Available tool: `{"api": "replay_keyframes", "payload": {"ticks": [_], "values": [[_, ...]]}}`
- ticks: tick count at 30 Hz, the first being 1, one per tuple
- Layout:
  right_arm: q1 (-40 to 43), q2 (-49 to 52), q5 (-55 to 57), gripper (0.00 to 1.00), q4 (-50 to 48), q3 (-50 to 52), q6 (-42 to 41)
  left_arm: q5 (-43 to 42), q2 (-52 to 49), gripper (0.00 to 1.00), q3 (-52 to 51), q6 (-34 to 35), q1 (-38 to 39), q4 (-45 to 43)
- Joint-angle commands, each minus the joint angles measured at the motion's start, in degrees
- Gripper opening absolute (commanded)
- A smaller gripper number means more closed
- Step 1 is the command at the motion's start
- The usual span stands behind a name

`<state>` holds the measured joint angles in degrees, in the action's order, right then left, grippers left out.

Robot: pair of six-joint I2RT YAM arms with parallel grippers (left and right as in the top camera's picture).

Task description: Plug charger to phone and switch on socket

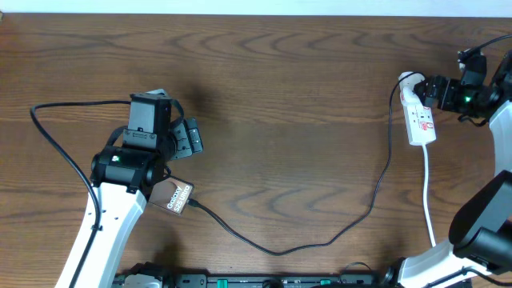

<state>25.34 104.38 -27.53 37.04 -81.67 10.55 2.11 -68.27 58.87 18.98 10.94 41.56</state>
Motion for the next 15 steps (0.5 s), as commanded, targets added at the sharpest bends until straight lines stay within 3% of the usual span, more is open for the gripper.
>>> {"api": "replay_keyframes", "payload": {"ticks": [1,15], "values": [[0.4,3.8,-1.3,0.99,-1.4,0.5,-0.9,1.2,-0.2,0.93,1.0,-1.2,0.1,0.0],[0.2,11.1,-3.1,0.99,-5.6,0.5,-0.9,1.2,-0.2,0.93,1.0,-1.2,0.1,0.0]]}}
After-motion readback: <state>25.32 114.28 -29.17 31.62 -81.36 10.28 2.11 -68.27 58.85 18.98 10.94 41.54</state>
